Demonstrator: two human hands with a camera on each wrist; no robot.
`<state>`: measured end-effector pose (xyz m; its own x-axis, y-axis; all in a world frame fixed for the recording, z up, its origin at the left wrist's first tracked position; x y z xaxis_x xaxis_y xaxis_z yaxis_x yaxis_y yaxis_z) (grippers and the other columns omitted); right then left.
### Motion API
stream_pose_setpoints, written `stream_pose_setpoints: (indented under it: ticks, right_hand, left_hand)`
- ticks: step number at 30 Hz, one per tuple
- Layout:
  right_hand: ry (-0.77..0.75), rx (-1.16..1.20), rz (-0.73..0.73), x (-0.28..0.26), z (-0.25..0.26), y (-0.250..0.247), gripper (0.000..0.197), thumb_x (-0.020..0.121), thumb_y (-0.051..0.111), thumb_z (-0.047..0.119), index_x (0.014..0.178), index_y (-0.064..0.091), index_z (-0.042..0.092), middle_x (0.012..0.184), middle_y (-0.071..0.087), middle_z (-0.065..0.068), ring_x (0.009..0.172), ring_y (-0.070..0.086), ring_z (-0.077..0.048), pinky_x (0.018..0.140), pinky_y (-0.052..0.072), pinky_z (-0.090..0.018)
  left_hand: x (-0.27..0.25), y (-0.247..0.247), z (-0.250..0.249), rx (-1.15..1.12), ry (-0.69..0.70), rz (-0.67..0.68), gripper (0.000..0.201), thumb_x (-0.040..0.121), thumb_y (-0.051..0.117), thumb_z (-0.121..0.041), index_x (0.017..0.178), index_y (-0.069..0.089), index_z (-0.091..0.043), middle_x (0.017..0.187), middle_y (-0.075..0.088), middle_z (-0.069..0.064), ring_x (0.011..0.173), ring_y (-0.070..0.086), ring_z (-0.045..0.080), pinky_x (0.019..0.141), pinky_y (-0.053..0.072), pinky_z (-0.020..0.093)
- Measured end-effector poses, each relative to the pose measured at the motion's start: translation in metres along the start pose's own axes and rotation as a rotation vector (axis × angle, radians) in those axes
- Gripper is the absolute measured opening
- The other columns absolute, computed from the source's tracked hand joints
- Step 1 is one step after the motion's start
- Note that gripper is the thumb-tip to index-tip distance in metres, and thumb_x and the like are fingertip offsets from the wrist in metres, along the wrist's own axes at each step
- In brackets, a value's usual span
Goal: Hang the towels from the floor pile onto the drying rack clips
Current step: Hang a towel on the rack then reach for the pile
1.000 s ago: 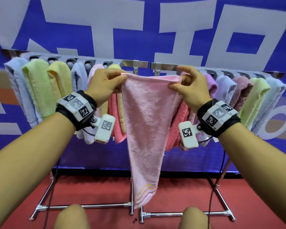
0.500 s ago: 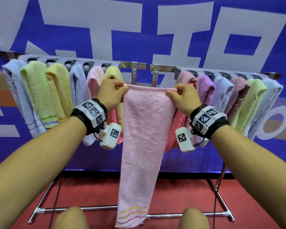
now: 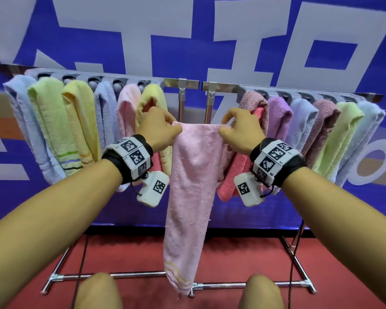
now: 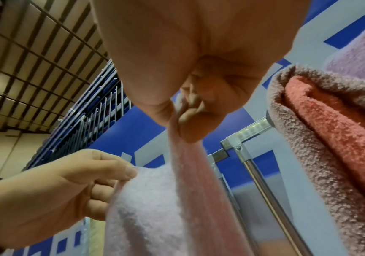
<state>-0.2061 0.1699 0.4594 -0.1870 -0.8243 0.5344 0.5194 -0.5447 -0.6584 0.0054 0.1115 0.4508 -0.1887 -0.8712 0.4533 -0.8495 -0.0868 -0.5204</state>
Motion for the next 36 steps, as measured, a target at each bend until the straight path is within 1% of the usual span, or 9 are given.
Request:
stream_pose_setpoints:
  ticks: [3,7,12,15,18,22,27,32,36]
  right_hand:
    - [0.033,0.184,0.124,-0.015,0.011,-0.002,0.017,0.086,0.058,0.006,0.102,0.054,0.008,0.055,0.063,-0.006,0.041,0.061,-0.016,0.037,0.041,-0.02]
    - [0.075,0.428,0.269,-0.023,0.023,-0.001,0.015,0.089,0.048,-0.004,0.099,0.048,0.007,0.051,0.058,-0.013,0.043,0.06,-0.026,0.033,0.039,-0.022]
    - [0.092,0.523,0.34,-0.028,0.027,-0.002,0.019,0.087,0.046,-0.008,0.083,0.056,0.008,0.069,0.064,-0.02,0.05,0.065,-0.021,0.042,0.046,-0.023]
    - [0.077,0.571,0.37,-0.029,0.022,-0.004,0.022,0.087,0.044,-0.013,0.09,0.06,0.002,0.079,0.068,-0.022,0.061,0.07,-0.022,0.048,0.053,-0.027]
    - [0.009,0.509,0.387,-0.029,0.017,-0.001,0.016,0.09,0.051,-0.01,0.097,0.062,-0.002,0.086,0.072,-0.023,0.074,0.073,-0.026,0.066,0.061,-0.037]
    - [-0.083,0.4,0.354,-0.029,0.012,0.002,0.008,0.096,0.057,0.004,0.099,0.063,0.0,0.084,0.074,-0.017,0.077,0.074,-0.029,0.067,0.062,-0.041]
    - [-0.285,0.034,0.169,-0.027,0.012,-0.001,0.018,0.091,0.068,0.035,0.087,0.072,0.018,0.069,0.061,0.004,0.062,0.056,-0.007,0.061,0.044,-0.022]
    - [-0.35,-0.006,0.111,-0.026,0.015,0.0,0.014,0.085,0.074,0.03,0.092,0.077,0.018,0.085,0.045,0.001,0.076,0.043,-0.004,0.065,0.035,-0.012]
    - [-0.356,0.02,0.07,-0.026,0.015,0.002,0.012,0.084,0.075,0.03,0.091,0.077,0.02,0.086,0.042,0.005,0.08,0.042,-0.004,0.069,0.036,-0.014]
  left_hand:
    - [-0.01,0.005,-0.003,-0.121,-0.008,0.086,0.016,0.072,0.064,-0.027,0.066,0.073,-0.015,0.066,0.072,0.008,0.068,0.073,0.029,0.07,0.062,0.046]
    - [-0.028,0.014,-0.022,-0.212,0.05,0.173,0.015,0.09,0.066,-0.011,0.086,0.074,0.001,0.077,0.072,0.022,0.071,0.073,0.035,0.062,0.062,0.047]
    - [-0.037,0.022,-0.036,-0.337,0.068,0.256,0.016,0.094,0.064,-0.008,0.098,0.072,0.006,0.077,0.07,0.026,0.056,0.066,0.014,0.053,0.054,0.023]
    - [-0.039,0.023,-0.037,-0.409,0.033,0.282,0.018,0.096,0.062,-0.007,0.102,0.071,0.007,0.076,0.07,0.017,0.056,0.067,0.008,0.053,0.053,0.018]
    - [-0.04,0.022,-0.035,-0.409,0.041,0.342,0.021,0.099,0.057,-0.007,0.108,0.07,0.007,0.082,0.072,0.016,0.064,0.071,0.008,0.057,0.054,0.017]
    - [-0.04,0.021,-0.032,-0.372,0.084,0.37,0.023,0.101,0.055,-0.011,0.111,0.071,0.001,0.093,0.074,0.018,0.076,0.072,0.011,0.064,0.058,0.019]
    - [-0.041,0.021,-0.033,-0.38,0.062,0.368,0.023,0.101,0.055,-0.014,0.109,0.072,-0.001,0.098,0.074,0.021,0.089,0.073,0.026,0.076,0.062,0.032]
    - [-0.041,0.022,-0.032,-0.416,0.042,0.365,0.024,0.102,0.051,-0.01,0.112,0.069,0.004,0.104,0.069,0.031,0.083,0.069,0.022,0.072,0.061,0.027]
    - [-0.041,0.022,-0.032,-0.457,0.028,0.382,0.024,0.103,0.049,-0.009,0.109,0.069,0.003,0.104,0.065,0.039,0.085,0.063,0.029,0.069,0.059,0.025]
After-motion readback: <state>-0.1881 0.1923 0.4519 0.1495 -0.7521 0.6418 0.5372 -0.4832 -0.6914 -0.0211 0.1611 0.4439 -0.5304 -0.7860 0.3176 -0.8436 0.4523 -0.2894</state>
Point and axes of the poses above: each hand's wrist, its own x-axis towards the middle knuckle, its own y-axis out of the palm, z = x × y, the point moved 1 cm from there along x, towards the middle knuckle
